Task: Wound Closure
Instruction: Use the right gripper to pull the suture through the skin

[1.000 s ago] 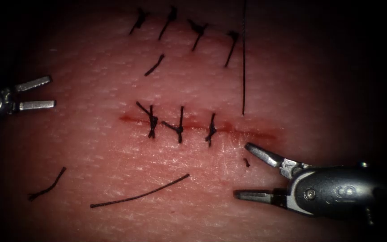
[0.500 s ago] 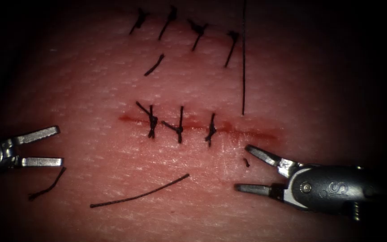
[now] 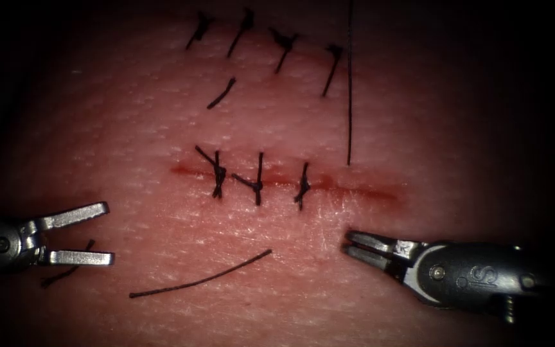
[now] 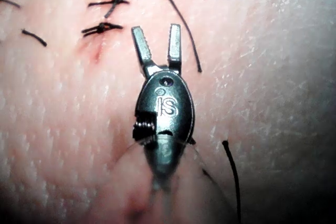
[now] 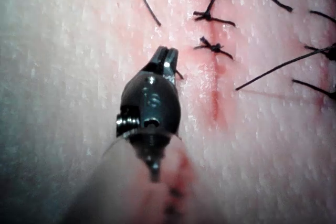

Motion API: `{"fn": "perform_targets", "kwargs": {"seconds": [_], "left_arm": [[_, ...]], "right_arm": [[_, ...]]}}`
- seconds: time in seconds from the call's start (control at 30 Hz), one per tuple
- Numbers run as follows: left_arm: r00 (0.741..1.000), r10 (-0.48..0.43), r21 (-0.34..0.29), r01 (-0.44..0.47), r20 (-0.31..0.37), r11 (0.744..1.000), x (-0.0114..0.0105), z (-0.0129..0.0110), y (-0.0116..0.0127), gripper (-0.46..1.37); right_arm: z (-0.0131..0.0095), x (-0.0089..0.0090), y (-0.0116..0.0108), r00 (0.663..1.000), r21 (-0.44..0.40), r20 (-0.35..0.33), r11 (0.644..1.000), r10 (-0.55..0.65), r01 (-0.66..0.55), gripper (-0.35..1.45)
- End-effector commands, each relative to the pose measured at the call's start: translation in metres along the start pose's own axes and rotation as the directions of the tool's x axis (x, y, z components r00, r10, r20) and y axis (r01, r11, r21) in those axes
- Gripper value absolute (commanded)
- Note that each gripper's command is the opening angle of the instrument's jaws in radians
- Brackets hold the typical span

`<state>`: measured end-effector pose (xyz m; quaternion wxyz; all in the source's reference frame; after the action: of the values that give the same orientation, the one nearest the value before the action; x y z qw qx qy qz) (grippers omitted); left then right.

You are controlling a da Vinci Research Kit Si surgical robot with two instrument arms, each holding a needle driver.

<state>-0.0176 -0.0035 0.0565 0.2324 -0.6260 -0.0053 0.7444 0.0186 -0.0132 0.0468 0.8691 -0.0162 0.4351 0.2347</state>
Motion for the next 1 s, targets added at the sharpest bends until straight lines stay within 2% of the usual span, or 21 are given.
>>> {"fn": "perform_targets", "kwargs": {"seconds": [0.03, 0.1, 0.23, 0.33, 0.43, 0.6, 0.73, 0.87, 1.0], "left_arm": [[1.000, 0.000, -0.004, 0.000, 0.000, 1.000, 0.0000, 0.0001, -0.0001, 0.20], [1.000, 0.000, -0.005, 0.000, -0.001, 1.000, -0.0001, 0.0002, -0.0002, 0.19], [1.000, 0.000, -0.008, 0.000, -0.003, 1.000, -0.0001, 0.0004, -0.0002, 0.16], [1.000, 0.000, -0.011, 0.000, -0.004, 1.000, -0.0002, 0.0005, -0.0004, 0.14], [1.000, 0.000, -0.012, 0.000, -0.005, 1.000, -0.0003, 0.0008, -0.0006, 0.14], [1.000, 0.000, -0.011, -0.001, -0.006, 1.000, -0.0004, 0.0014, -0.0012, 0.14], [1.000, 0.013, -0.010, -0.013, -0.007, 1.000, -0.0006, 0.0021, -0.0014, 0.15], [1.000, 0.020, -0.007, -0.020, -0.007, 1.000, -0.0006, 0.0027, -0.0013, 0.16], [1.000, 0.020, -0.005, -0.020, -0.007, 1.000, -0.0006, 0.0031, -0.0013, 0.16]], "right_arm": [[-0.0004, 0.0005, 0.0000, 1.000, 0.004, 0.003, 1.000, 0.005, -0.005, -0.35], [-0.0011, 0.0015, 0.0002, 1.000, 0.003, -0.016, 1.000, 0.015, -0.015, -0.35], [-0.0017, 0.0023, -0.0001, 1.000, 0.008, -0.014, 1.000, 0.016, -0.016, -0.35], [-0.0020, 0.0021, -0.0014, 0.998, 0.022, -0.002, 0.998, 0.061, -0.061, -0.35], [-0.0024, 0.0019, -0.0030, 0.994, 0.075, -0.007, 0.991, 0.109, -0.108, -0.35], [-0.0031, 0.0024, -0.0057, 0.988, 0.120, -0.012, 0.981, 0.156, -0.153, -0.35], [-0.0040, 0.0037, -0.0086, 0.984, 0.193, -0.015, 0.967, 0.175, -0.169, -0.35], [-0.0043, 0.0053, -0.0118, 0.981, 0.227, -0.012, 0.956, 0.193, -0.186, -0.35], [-0.0040, 0.0078, -0.0167, 0.981, 0.284, -0.018, 0.941, 0.194, -0.181, -0.35]]}}
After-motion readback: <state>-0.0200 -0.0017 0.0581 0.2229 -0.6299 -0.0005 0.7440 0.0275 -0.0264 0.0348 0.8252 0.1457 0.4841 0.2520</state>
